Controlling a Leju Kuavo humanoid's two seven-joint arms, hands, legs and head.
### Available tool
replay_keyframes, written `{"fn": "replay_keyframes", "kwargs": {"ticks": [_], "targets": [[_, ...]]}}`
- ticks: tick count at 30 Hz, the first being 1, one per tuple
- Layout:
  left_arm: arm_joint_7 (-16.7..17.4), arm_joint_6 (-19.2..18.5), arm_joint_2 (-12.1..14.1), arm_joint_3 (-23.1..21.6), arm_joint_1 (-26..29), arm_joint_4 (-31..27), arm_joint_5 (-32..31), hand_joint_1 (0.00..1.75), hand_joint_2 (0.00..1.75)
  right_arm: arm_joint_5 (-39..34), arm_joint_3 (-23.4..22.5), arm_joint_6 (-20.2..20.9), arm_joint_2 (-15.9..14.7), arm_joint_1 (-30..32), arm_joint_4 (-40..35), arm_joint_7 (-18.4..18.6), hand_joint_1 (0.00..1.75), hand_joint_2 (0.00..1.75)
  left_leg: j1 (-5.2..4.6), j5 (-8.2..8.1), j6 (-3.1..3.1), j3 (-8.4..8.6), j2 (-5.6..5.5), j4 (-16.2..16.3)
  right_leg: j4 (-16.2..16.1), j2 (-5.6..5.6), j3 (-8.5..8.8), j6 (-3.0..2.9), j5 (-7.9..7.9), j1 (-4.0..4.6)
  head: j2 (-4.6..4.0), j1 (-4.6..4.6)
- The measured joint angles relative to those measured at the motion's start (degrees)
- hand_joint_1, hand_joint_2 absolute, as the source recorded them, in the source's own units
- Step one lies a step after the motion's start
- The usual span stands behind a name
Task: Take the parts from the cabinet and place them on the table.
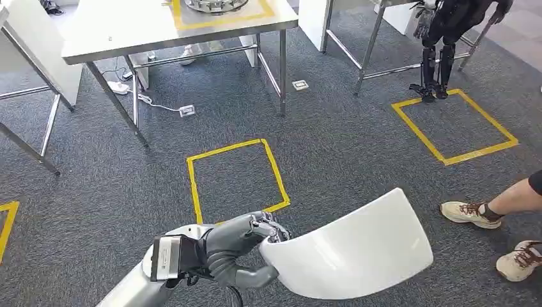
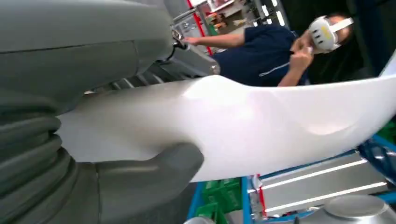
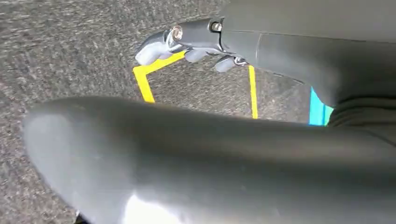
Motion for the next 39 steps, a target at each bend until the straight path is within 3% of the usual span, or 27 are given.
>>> {"fn": "replay_keyframes", "kwargs": {"ticks": [1, 2, 3, 5, 6, 7, 8, 10, 11, 13, 15, 16, 17, 19, 20, 21, 22, 24, 25, 27, 30, 31, 33, 35, 36, 37, 39], "targets": [[0.0, 0.0, 0.1, 0.0, 0.0, 0.1, 0.0, 1.75, 1.75, 0.0, 0.0, -0.1, 0.0, 0.1, 0.0, 0.1, 0.0, 0.0, 0.06, -0.3, -0.13, -1.39, 0.01, 0.8, 0.0, 0.02, 0.53, 0.02, -0.4, 0.0, 0.0, -0.04], [0.0, 0.0, 0.1, 0.0, 0.0, 0.2, 0.0, 1.75, 1.75, -0.1, 0.0, -0.1, 0.0, 0.1, 0.0, 0.2, 0.0, 0.0, 0.12, 0.76, -0.07, -1.67, 0.03, -0.4, 0.0, 0.06, 1.13, 0.1, -0.85, -0.01, 0.0, -0.09], [0.0, 0.0, 0.1, 0.0, 0.0, 0.4, 0.1, 1.75, 1.75, -0.2, 0.0, -0.2, 0.0, 0.1, 0.0, 0.4, 0.0, 0.0, 0.18, 3.45, 0.14, -0.97, 0.04, -3.8, 0.0, 0.15, 1.87, 0.23, -1.36, -0.02, 0.0, -0.15], [0.0, 0.0, 0.1, 0.0, -0.1, 0.5, 0.3, 1.75, 1.75, -0.2, 0.0, -0.3, 0.0, 0.1, 0.0, 0.8, 0.0, 0.0, 0.2, 11.3, 0.46, 1.78, 0.16, -13.6, 0.0, 0.16, 3.37, 0.61, -2.55, -0.04, 0.0, -0.29], [-0.1, 0.0, 0.2, 0.0, -0.1, 0.6, 0.4, 1.75, 1.75, -0.2, 0.0, -0.3, 0.0, 0.0, 0.0, 1.2, 0.0, 0.0, -0.04, 11.98, 0.61, 1.81, 0.23, -15.4, 0.4, 0.18, 3.76, 0.98, -3.1, 0.2, 0.0, -0.35], [-0.1, 0.0, 0.1, 0.0, -0.2, 0.8, 0.5, 1.75, 1.75, -0.2, 0.0, -0.4, 0.0, -0.1, 0.0, 1.6, 0.0, 0.0, -0.15, 9.51, 1.11, 1.82, 0.25, -14.9, 0.3, 0.3, 3.63, 1.41, -3.55, 0.21, 0.0, -0.39], [-0.2, -0.1, 0.1, 0.0, -0.2, 0.8, 0.7, 1.75, 1.75, -0.2, -0.1, -0.3, 0.0, -0.1, 0.0, 2.1, 0.0, 0.0, -0.14, 11.17, 1.46, 2.29, 0.25, -15.1, 0.2, 0.2, 3.77, 1.85, -3.98, 0.15, 0.0, -0.35], [-0.2, -0.4, -0.2, 0.0, -0.6, 0.9, 1.1, 1.75, 1.75, -0.4, -0.1, -0.2, 0.0, -0.2, 0.0, 3.2, 0.0, 0.0, -0.07, 11.22, 2.31, 3.06, 0.01, -15.2, 1.3, 0.23, 4.39, 2.45, -3.55, 0.11, 0.0, -0.31], [-0.3, -0.5, -0.4, 0.0, -0.7, 0.9, 1.2, 1.75, 1.75, -0.4, -0.2, -0.1, 0.0, -0.3, 0.0, 3.4, 0.0, 0.0, 0.12, 11.05, 2.61, 3.68, -0.02, -15.6, 2.9, 0.16, 3.7, 2.69, -3.38, 0.0, 0.0, -0.26], [-0.3, -0.5, -0.7, 0.0, -1.3, 1.0, 1.4, 1.75, 1.75, -0.6, -0.5, 0.1, 0.0, -0.7, 0.0, 3.8, 0.0, 0.0, 0.12, 10.55, 3.24, 4.19, -0.16, -15.7, 9.7, 0.18, -0.62, 3.09, -4.93, -0.07, 0.0, 0.18], [-0.3, -0.5, -0.8, 0.0, -1.3, 1.3, 1.6, 1.75, 1.75, -0.9, -0.8, 0.0, 0.0, -0.5, 0.0, 4.2, 0.0, 0.0, 0.04, 9.94, 3.42, 4.5, -0.7, -15.7, 16.5, 0.19, -5.7, 3.47, -9.08, -0.07, 0.0, 0.26], [-0.3, -0.6, -0.8, 0.0, -1.3, 1.5, 1.6, 1.75, 1.75, -1.1, -1.0, -0.1, 0.0, -0.4, 0.0, 4.2, 0.0, 0.0, 0.03, 9.68, 3.41, 4.74, -1.07, -15.7, 18.0, 0.19, -7.45, 3.55, -9.6, -0.08, 0.0, 0.35], [-0.3, -0.7, -0.8, 0.0, -1.3, 1.6, 1.7, 1.75, 1.75, -1.2, -1.2, 0.0, 0.0, -0.3, 0.0, 4.2, 0.0, 0.0, 0.03, 9.38, 3.33, 5.12, -1.52, -15.7, 17.0, 0.19, -7.89, 3.42, -8.29, -0.08, 0.0, 0.37], [-0.3, -0.7, -0.8, 0.0, -1.4, 1.7, 1.7, 1.75, 1.75, -1.2, -1.4, 0.0, 0.0, -0.3, 0.0, 4.2, 0.0, 0.0, 0.02, 8.66, 3.08, 6.18, -2.38, -15.7, 9.1, 0.35, -5.55, 3.12, -1.97, -0.04, 0.0, 0.44], [-0.4, -0.7, -0.9, 0.0, -1.4, 1.8, 1.7, 1.75, 1.75, -1.3, -1.5, 0.0, 0.0, -0.3, 0.0, 4.2, 0.0, 0.0, 0.03, 8.29, 2.88, 6.66, -2.76, -15.7, 3.7, 1.08, -3.63, 2.76, 1.73, -0.01, 0.0, 0.5], [-0.4, -0.7, -0.9, 0.0, -1.5, 1.8, 1.7, 1.75, 1.75, -1.4, -1.6, 0.0, -0.1, -0.3, 0.0, 4.2, 0.0, 0.0, 0.06, 8.02, 2.67, 6.93, -3.09, -15.7, 1.2, 2.64, -2.89, 2.44, 2.1, 0.06, 0.0, 0.55], [-0.4, -0.7, -0.9, 0.0, -1.5, 1.9, 1.8, 1.75, 1.75, -1.4, -1.7, 0.0, -0.1, -0.3, 0.0, 4.2, 0.0, 0.0, 0.05, 7.91, 2.33, 6.83, -3.61, -15.7, 1.0, 2.52, -2.96, 2.28, -0.75, 0.35, 0.0, 0.61], [-0.4, -1.0, -0.9, 0.0, -1.5, 2.1, 1.9, 1.75, 1.75, -1.4, -1.8, 0.0, -0.1, -0.1, 0.0, 4.3, 0.0, 0.0, 0.04, 8.21, 1.34, 6.97, -4.12, -15.2, 0.5, 2.15, -2.43, 1.21, 1.05, 0.59, 0.0, 0.65], [-0.5, -1.0, -0.9, 0.0, -1.6, 2.1, 2.0, 1.75, 1.75, -1.4, -1.9, 0.0, -0.1, -0.1, 0.0, 4.2, 0.0, 0.0, -0.12, 8.16, 0.96, 7.37, -4.16, -15.2, 0.4, 1.7, -1.79, 0.85, 0.89, 0.39, 0.0, 0.57], [-0.5, -1.0, -0.9, 0.0, -1.8, 2.0, 2.1, 1.75, 1.75, -1.4, -1.9, 0.0, 0.0, -0.3, 0.0, 4.2, 0.0, 0.0, -0.23, 6.93, 0.41, 6.71, -1.76, -13.2, 0.0, 1.02, -0.39, 0.19, 0.71, 0.14, 0.0, 0.22], [-0.5, -1.0, -0.9, 0.0, -2.0, 2.1, 2.2, 1.75, 1.75, -1.4, -1.9, 0.0, 0.0, -0.2, 0.0, 4.2, 0.0, 0.0, 0.0, 1.71, 0.08, -0.11, -0.39, -1.9, 0.1, -0.24, 0.5, -0.19, -0.37, 0.22, 0.0, -0.04], [-0.5, -1.1, -0.8, 0.0, -1.9, 2.2, 2.2, 1.75, 1.75, -1.4, -1.9, 0.0, 0.0, -0.1, 0.0, 4.2, 0.0, 0.0, 0.05, 1.21, -0.08, -2.25, -0.32, 0.8, 0.1, -0.74, 0.84, -0.17, -0.75, 0.21, 0.0, -0.13], [-0.5, -1.1, -0.8, 0.0, -1.9, 2.3, 2.2, 1.75, 1.75, -1.4, -1.9, 0.0, 0.0, -0.1, 0.0, 4.1, 0.0, 0.0, 0.11, 4.68, -0.2, -2.23, -0.09, -1.8, 0.1, -1.42, 1.83, -0.05, -1.53, 0.21, 0.0, -0.2], [-0.5, -1.1, -0.8, 0.0, -1.9, 2.3, 2.3, 1.75, 1.75, -1.4, -1.9, -0.1, 0.0, -0.1, 0.0, 4.0, 0.0, 0.0, 0.1, 11.29, 0.2, 1.5, 0.7, -11.6, 0.1, -2.0, 3.35, 0.2, -2.58, 0.21, 0.0, -0.31], [-0.5, -1.1, -0.8, 0.0, -1.9, 2.3, 2.3, 1.75, 1.75, -1.4, -1.9, -0.2, 0.0, -0.1, 0.0, 4.0, 0.0, 0.0, -0.06, 12.27, 0.57, 2.94, 1.19, -14.8, 0.1, -2.21, 3.82, 0.54, -3.08, 0.18, 0.0, -0.26], [-0.5, -1.1, -0.8, 0.0, -1.9, 2.3, 2.3, 1.75, 1.75, -1.4, -1.9, -0.5, 0.0, -0.3, 0.0, 3.8, 0.0, 0.0, -0.55, 9.22, 0.79, 2.59, 1.23, -15.5, 0.3, -2.3, 3.83, 0.96, -3.34, 0.36, 0.0, -0.42], [-0.5, -1.1, -0.8, 0.0, -1.8, 2.2, 2.3, 1.75, 1.75, -1.4, -1.9, -0.9, 0.0, -0.4, 0.0, 3.8, 0.0, 0.0, -0.41, 10.92, 1.84, 2.93, 1.05, -15.6, 0.4, -2.81, 4.35, 1.74, -3.59, 0.41, 0.0, -0.44]]}}
